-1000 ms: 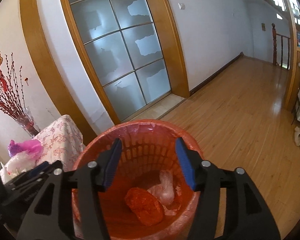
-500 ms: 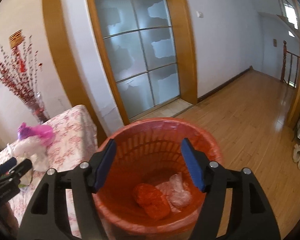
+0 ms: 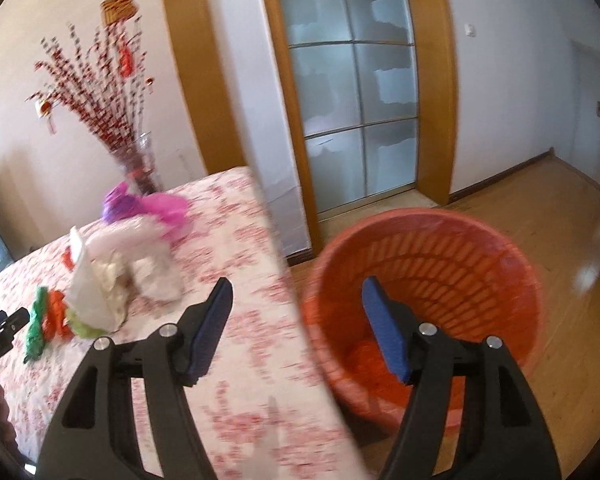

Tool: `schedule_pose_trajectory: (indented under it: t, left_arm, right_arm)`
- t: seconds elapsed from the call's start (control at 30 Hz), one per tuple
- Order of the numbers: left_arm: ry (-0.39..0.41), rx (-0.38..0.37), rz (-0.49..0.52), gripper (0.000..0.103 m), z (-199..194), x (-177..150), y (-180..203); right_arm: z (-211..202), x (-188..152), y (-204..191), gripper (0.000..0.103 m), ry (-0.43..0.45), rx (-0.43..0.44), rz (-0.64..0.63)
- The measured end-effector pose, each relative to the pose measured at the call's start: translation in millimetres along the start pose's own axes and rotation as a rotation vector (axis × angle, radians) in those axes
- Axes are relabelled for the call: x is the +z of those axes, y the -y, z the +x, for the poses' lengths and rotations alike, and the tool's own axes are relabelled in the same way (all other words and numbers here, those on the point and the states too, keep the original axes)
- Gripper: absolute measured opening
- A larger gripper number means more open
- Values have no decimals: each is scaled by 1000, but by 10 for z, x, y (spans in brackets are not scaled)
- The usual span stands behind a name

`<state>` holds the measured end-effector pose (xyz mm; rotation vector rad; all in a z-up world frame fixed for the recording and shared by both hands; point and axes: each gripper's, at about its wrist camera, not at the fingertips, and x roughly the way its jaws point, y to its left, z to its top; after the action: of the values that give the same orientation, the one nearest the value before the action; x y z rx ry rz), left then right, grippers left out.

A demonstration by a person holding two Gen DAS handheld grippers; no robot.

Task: Collect trash
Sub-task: 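Return both tools to the table of bags, then grasp the green bag with the left tool while the right grasps white bag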

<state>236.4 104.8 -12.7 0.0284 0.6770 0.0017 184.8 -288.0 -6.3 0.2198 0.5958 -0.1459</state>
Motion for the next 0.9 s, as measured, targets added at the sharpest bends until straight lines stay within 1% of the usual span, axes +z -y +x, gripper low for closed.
schedule_pose_trajectory:
  t: [0.07,0.17,0.23,0.27,0.33,0.47,0.57,0.63,0.67,0.73,0.9]
  left_arm:
    - [-26,8,-18,82,103,-32,-225]
    - [-64,10,-41,77,229,-89,-434]
    - [-99,-9,-64,71,341,-141,-566]
    - [-108,-15,-69,69,355,-162,-565]
    - [-135,-37,-83,62,442,-184,-613]
    - [-159,-75,-86,59,527,-248,-606]
    - [-179,-127,-87,52,577,-249,-566]
    - [-186,-145,-83,43,604,-253,-540]
    - [-185,-148,-79,42,609,-254,-529]
    - [-187,-166,-77,33,613,-253,-504]
    - [-179,-188,-83,30,564,-249,-509]
  right_arm:
    - [37,-34,-119,67,-17,16,-18]
    - [88,-80,-287,67,-37,33,-35]
    - [128,-103,-390,67,-51,41,-44]
    - [145,-110,-428,67,-56,44,-47]
    - [170,-121,-515,67,-64,47,-59]
    - [224,-123,-648,67,-76,48,-78]
    - [285,-122,-728,67,-88,51,-83]
    - [332,-122,-794,67,-95,54,-86]
    - [352,-123,-821,67,-96,55,-89]
    - [396,-115,-887,67,-99,60,-95]
    - [524,-58,-1049,66,-99,74,-116]
